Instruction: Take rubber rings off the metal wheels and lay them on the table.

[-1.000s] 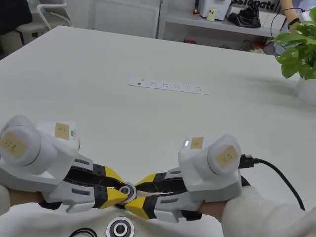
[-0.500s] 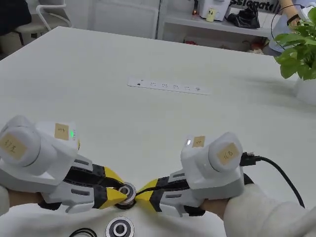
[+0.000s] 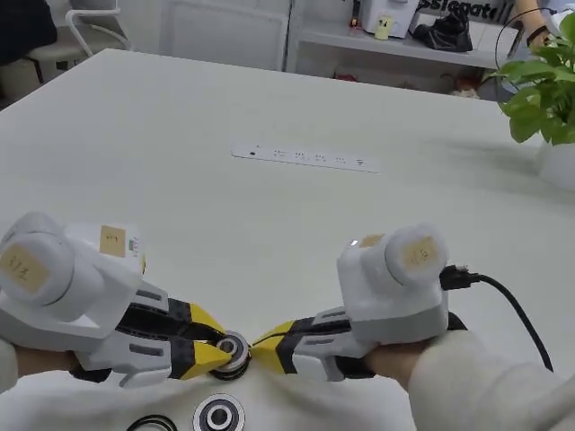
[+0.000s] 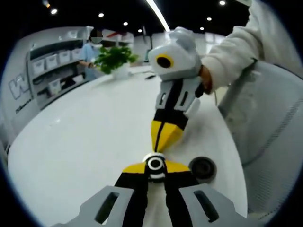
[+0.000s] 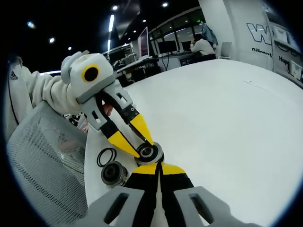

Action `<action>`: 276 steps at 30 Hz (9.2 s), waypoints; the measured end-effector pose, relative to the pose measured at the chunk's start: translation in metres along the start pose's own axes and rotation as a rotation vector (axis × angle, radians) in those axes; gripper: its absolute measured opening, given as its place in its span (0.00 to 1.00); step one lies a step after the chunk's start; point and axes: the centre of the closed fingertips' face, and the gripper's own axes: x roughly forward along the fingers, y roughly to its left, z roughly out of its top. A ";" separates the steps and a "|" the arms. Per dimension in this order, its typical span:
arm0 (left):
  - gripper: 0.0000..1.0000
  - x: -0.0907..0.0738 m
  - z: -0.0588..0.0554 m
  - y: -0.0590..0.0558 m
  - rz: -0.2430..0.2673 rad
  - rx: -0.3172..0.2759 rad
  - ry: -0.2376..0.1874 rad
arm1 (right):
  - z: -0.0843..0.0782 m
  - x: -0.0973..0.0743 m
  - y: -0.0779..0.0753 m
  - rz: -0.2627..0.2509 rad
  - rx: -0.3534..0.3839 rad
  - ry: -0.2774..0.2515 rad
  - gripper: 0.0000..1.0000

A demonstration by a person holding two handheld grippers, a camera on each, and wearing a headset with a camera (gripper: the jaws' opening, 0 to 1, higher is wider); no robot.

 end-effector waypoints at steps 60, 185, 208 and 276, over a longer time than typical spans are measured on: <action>0.62 -0.097 -0.034 -0.024 0.103 -0.088 0.014 | -0.001 0.034 0.078 0.147 -0.144 0.060 0.02; 0.53 -0.106 -0.024 -0.013 0.149 -0.061 0.012 | 0.026 0.016 0.090 0.231 0.064 -0.016 0.00; 0.57 -0.129 -0.048 -0.021 0.249 -0.186 -0.004 | -0.003 0.028 0.088 0.188 -0.107 0.091 0.11; 0.97 -0.158 -0.039 -0.029 0.308 -0.278 -0.057 | -0.038 -0.145 0.028 -0.135 -0.102 -0.122 0.94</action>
